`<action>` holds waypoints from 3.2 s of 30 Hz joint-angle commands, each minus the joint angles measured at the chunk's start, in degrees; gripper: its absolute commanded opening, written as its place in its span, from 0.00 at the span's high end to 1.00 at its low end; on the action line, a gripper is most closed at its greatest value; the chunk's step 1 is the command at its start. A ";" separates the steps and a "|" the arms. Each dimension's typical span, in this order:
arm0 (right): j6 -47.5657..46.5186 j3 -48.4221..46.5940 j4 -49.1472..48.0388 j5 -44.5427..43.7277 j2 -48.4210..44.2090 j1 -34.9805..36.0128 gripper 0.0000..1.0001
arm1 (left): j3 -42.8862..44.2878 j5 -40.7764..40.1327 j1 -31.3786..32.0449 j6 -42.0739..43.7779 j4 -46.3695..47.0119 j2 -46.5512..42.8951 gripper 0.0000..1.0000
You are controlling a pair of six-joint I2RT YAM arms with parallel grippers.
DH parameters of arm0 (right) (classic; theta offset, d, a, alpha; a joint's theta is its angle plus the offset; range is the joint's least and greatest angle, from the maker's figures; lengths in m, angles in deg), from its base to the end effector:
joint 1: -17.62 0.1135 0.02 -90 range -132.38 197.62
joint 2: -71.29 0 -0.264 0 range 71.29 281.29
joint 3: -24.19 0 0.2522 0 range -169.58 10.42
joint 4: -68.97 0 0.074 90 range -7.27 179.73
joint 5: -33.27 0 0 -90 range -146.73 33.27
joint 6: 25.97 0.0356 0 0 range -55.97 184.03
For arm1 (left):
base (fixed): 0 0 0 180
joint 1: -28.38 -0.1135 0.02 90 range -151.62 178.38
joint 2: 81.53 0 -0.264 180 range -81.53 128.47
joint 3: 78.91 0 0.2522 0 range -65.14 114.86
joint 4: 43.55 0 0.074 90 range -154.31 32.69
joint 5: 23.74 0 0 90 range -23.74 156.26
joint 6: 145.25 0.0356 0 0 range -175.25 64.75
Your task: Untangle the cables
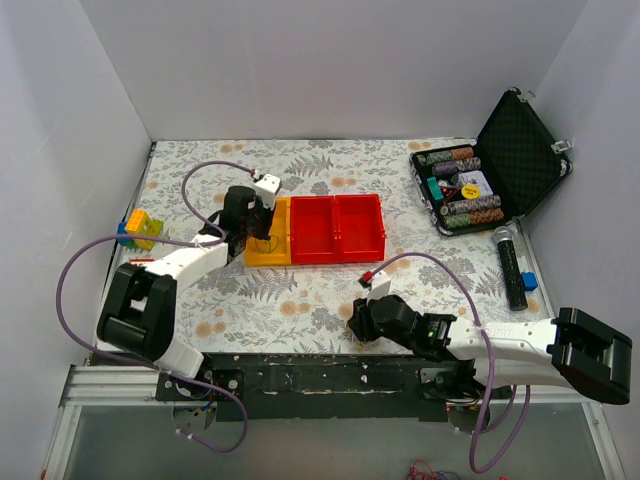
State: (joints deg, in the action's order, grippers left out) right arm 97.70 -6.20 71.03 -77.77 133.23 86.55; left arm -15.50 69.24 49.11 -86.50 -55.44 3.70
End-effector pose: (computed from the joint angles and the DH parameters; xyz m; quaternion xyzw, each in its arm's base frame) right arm 0.0838 0.1821 0.1552 -0.1802 0.8520 0.2619 0.4160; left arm 0.3017 -0.1162 0.2220 -0.0686 0.8789 -0.2272 0.4138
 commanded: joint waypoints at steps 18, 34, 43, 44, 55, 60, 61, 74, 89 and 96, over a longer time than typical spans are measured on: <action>-0.80 -3.68 -1.04 0.12 -5.24 0.33 0.57 | 12.93 10.36 -0.16 -0.13 -21.45 -7.35 0.02; -3.61 -3.59 1.33 1.08 -15.52 0.24 0.61 | 1.42 32.16 17.93 -8.74 -26.22 -11.24 0.17; -3.61 -3.76 0.19 1.09 -13.51 0.16 0.57 | 4.31 38.57 21.10 -9.01 -25.68 -8.24 0.21; -3.79 -4.03 -0.07 1.09 -12.81 0.16 0.57 | 4.40 40.15 21.02 -9.10 -26.12 -8.41 0.21; -6.69 -12.99 2.21 -1.99 -6.12 0.24 0.41 | 0.63 41.32 21.72 -8.57 -26.39 -11.05 0.12; -6.87 -14.14 6.33 -2.34 -7.96 0.16 0.43 | -0.08 40.26 21.72 -8.92 -25.07 -10.96 0.11; -6.69 -13.70 7.13 -2.78 -8.84 0.16 0.44 | -0.34 39.56 21.72 -8.83 -24.81 -10.88 0.12; -0.28 -5.97 21.81 -12.18 -26.59 0.07 0.41 | 4.74 33.86 24.26 -11.74 -19.19 -1.93 0.21; 0.35 -5.18 18.75 -8.87 -18.08 -8.44 0.48 | 7.05 30.24 26.20 -15.16 -13.12 5.22 0.50; -3.78 -5.08 12.32 0.99 -13.95 -17.07 0.54 | 5.28 30.50 26.20 -15.95 -13.64 2.48 0.54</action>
State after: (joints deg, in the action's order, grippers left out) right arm 96.76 -11.16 89.74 -82.71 117.66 71.40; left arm -9.81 99.25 75.16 -101.58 -69.95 10.17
